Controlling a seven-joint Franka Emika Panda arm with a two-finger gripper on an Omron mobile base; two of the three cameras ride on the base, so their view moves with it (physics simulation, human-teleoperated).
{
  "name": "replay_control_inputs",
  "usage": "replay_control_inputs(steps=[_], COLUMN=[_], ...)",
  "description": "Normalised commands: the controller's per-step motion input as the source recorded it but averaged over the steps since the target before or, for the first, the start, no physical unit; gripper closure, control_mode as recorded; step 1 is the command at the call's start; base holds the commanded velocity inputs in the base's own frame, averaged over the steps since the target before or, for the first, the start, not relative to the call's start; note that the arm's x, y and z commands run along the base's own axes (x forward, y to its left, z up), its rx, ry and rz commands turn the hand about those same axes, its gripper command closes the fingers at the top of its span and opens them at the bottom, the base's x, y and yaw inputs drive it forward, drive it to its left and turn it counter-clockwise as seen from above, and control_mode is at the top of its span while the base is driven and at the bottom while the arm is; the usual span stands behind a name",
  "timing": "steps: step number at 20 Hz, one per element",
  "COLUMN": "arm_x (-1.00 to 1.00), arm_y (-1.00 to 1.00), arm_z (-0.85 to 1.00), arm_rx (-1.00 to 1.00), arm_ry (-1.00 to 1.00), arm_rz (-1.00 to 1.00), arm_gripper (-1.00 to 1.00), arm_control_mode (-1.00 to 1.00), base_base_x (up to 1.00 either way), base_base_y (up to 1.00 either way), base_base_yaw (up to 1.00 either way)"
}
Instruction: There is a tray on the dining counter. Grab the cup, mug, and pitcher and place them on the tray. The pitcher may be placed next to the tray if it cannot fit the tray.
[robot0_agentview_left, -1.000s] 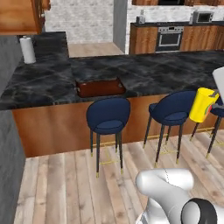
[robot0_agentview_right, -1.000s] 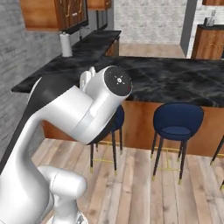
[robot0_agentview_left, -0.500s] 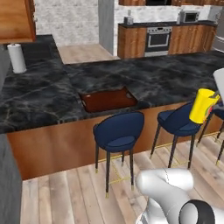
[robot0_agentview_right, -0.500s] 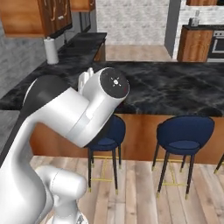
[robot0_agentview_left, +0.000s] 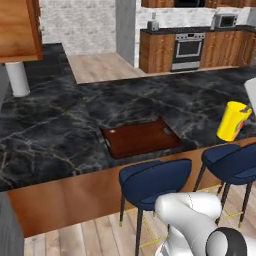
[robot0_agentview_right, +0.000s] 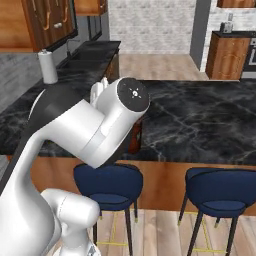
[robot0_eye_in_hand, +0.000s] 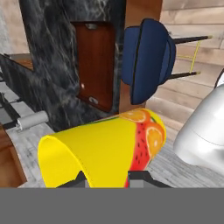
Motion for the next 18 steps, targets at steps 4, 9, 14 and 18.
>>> replay_control_inputs(steps=[4,9,14,18], arm_x=[0.00,0.00,0.00,0.00], arm_y=[0.00,0.00,0.00,0.00], arm_z=[0.00,0.00,0.00,0.00], arm_rx=[0.00,0.00,0.00,0.00], arm_ry=[0.00,0.00,0.00,0.00], arm_rz=[0.00,0.00,0.00,0.00], arm_gripper=[1.00,1.00,1.00,1.00], arm_control_mode=[1.00,1.00,1.00,1.00], base_base_x=[0.50,0.39,0.43,0.44], base_base_y=[0.09,0.11,0.12,0.18], base_base_yaw=[0.11,0.15,0.14,0.11])
